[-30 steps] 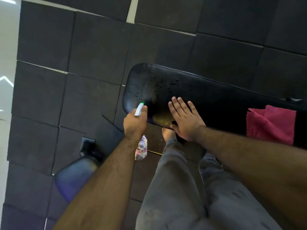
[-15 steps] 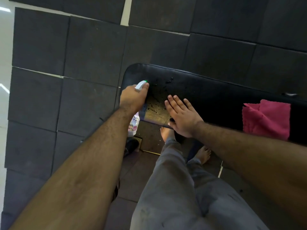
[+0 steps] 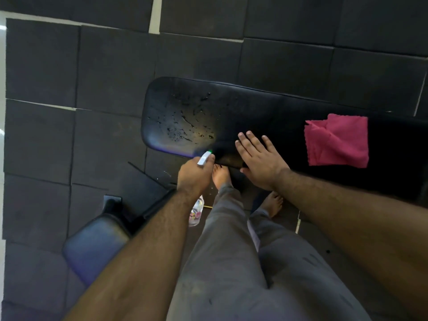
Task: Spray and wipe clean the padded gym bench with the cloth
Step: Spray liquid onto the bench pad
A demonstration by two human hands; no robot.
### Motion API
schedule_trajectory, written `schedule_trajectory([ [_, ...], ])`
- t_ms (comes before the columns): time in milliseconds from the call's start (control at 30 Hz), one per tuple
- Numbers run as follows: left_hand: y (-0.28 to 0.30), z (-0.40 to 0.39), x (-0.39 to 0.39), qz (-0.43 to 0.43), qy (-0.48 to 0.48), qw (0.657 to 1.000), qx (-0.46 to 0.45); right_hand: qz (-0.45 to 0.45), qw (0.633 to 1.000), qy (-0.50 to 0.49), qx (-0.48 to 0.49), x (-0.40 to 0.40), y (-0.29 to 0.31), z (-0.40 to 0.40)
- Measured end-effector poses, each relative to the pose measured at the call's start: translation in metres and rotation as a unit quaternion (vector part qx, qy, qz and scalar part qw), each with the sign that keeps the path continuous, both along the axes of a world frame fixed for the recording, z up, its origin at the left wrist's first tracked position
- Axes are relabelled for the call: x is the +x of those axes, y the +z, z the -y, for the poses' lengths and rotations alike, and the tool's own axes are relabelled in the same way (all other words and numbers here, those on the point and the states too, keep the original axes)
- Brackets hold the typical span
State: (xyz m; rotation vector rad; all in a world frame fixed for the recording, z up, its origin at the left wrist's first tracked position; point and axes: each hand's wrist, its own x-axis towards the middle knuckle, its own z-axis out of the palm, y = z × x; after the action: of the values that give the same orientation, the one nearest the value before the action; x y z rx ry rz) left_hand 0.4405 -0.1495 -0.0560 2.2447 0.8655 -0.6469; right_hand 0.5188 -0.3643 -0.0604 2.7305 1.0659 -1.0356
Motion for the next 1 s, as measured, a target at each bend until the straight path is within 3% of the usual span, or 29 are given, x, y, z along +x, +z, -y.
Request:
schedule_trajectory([
  [200, 0.0, 0.012, 0.073, 0.075, -0.02, 0.997, -0.022, 0.005, 1.0, -0.011, -0.001, -0.001, -0.001, 0.024],
  [333, 0.0, 0.015, 0.131, 0.064, -0.019, 0.995, -0.071, -0.003, 1.0, -0.028, 0.009, 0.002, -0.005, 0.032],
  [467, 0.006, 0.031, 0.163, 0.073, -0.091, 0.993, -0.001, 0.007, 0.999, -0.042, 0.023, 0.001, -0.006, 0.042],
  [533, 0.012, 0.04, 0.159, 0.06, -0.133, 0.989, 0.02, 0.01, 0.998, -0.063, 0.027, 0.0, -0.006, 0.049],
  [700, 0.018, 0.053, 0.091, -0.012, -0.217, 0.975, -0.046, 0.018, 0.994, -0.103, 0.028, -0.002, -0.006, 0.077],
  [867, 0.019, 0.074, 0.034, -0.051, -0.252, 0.965, -0.046, 0.036, 0.996, -0.081, 0.019, -0.006, -0.007, 0.11],
  [1000, 0.02, 0.111, 0.057, -0.033, -0.252, 0.965, -0.06, 0.128, 0.988, -0.079, 0.038, -0.012, -0.001, 0.151],
])
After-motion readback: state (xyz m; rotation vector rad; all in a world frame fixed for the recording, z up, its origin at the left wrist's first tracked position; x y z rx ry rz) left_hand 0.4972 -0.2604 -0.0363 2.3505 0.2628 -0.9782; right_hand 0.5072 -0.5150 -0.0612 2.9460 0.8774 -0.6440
